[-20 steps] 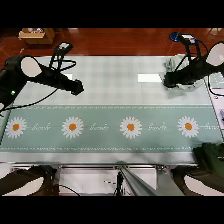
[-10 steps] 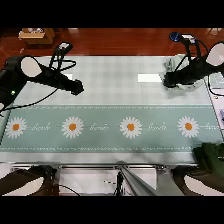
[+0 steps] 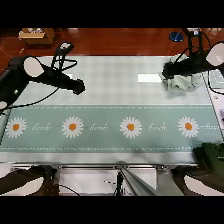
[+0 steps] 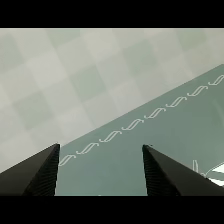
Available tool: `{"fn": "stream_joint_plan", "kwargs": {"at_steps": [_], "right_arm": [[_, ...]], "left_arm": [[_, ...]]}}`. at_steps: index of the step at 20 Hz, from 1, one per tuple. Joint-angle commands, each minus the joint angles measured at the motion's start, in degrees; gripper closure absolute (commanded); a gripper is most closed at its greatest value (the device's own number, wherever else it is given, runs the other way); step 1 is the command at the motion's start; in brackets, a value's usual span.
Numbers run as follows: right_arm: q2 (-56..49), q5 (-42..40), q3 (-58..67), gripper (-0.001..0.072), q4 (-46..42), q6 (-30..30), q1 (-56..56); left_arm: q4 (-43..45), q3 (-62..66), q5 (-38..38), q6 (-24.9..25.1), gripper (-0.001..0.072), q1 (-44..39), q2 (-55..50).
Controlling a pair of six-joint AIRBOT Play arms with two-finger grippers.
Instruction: Fold the shirts.
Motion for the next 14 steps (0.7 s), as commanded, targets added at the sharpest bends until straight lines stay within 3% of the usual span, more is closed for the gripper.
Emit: {"fn": "stream_joint_plan", "kwargs": {"at_steps": [1, 4, 5, 8, 11, 14], "right_arm": [[-0.3, -13.9, 0.0, 0.0191, -9.5, 3.1, 0.0], [-3.9, -22.0, 0.1, 0.0191, -33.2, 21.5, -1.8], [-5.9, -22.2, 0.4, 0.0188, -34.6, 23.2, -3.9], [-12.5, -22.4, 1.7, 0.0122, -28.3, 23.6, -10.9], [-17.8, -24.5, 1.9, 0.0122, -19.8, 23.5, -16.2], [-22.5, -26.9, 1.9, 0.0122, -18.0, 22.5, -18.1]], "left_arm": [[-0.4, 0.0, 0.5, 0.0, 0.0097, 0.0, -0.7], [-0.4, 0.0, 3.2, 0.0, 0.0084, 0.1, -0.9], [-0.4, 0.0, 3.9, 0.0, -0.0013, 0.1, -0.8], [-0.5, 1.4, 3.7, -2.1, -0.0013, 0.1, -0.5], [-0.5, 4.6, 2.3, -2.2, -0.0013, 0.1, -0.5], [-0.5, 5.1, 1.4, -2.2, -0.0013, 0.1, -0.6]]}}
